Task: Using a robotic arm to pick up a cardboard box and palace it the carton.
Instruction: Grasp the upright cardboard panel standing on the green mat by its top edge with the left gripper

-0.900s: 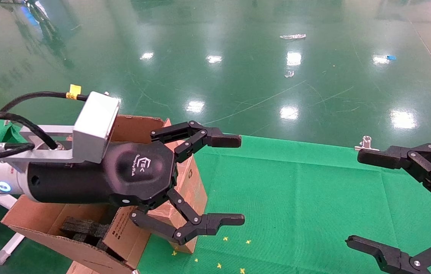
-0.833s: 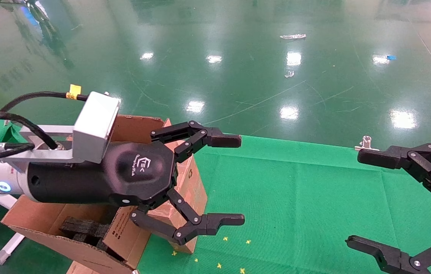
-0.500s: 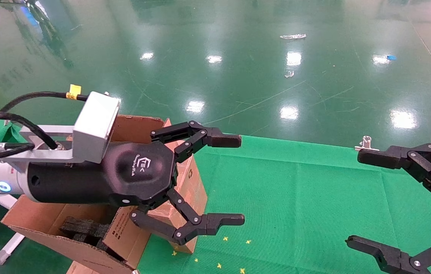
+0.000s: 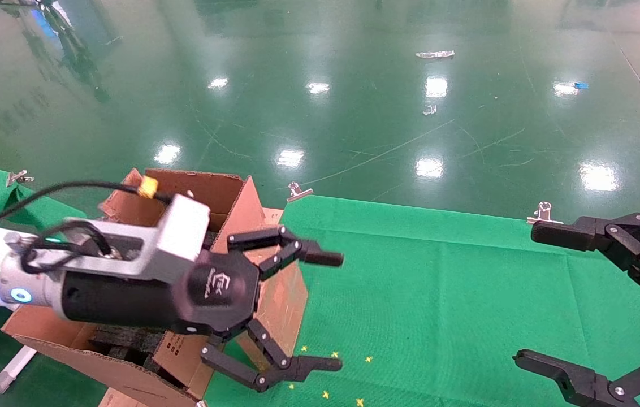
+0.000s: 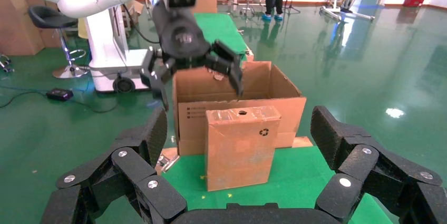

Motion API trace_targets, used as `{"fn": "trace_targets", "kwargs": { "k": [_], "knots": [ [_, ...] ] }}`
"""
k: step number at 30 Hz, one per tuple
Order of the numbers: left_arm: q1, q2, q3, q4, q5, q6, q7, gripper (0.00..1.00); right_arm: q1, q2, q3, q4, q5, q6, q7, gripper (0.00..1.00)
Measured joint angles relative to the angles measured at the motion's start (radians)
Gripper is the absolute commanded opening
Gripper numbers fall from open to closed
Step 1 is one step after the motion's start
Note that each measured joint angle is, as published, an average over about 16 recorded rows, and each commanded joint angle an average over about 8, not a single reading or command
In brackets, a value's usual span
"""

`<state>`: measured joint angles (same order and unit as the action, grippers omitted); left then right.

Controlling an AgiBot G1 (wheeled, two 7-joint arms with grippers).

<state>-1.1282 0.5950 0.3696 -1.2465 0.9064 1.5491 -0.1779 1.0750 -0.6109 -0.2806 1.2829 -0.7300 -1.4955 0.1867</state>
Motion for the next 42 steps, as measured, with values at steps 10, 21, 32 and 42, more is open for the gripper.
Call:
{"fn": "trace_targets", "kwargs": {
  "k": [10,21,32,42],
  "knots": [
    [-0.237,0.030,0.209,0.000,0.267,0.038,-0.085,1.00,0.000,0.000,-0.001,0.000,0.001,0.000,0.000,1.00],
    [-0.616,0.072,0.522,-0.018,0.495,0.046,-0.257,1.00,0.000,0.001,-0.002,0.000,0.001,0.001,-0.001,1.00],
    [-0.869,0.178,0.876,0.025,0.633,0.048,-0.301,1.00,0.001,0.001,-0.002,0.000,0.002,0.001,-0.001,1.00],
    [-0.988,0.277,1.160,0.139,0.541,0.045,-0.274,1.00,0.001,0.001,-0.003,0.000,0.002,0.001,-0.002,1.00]
  ]
}}
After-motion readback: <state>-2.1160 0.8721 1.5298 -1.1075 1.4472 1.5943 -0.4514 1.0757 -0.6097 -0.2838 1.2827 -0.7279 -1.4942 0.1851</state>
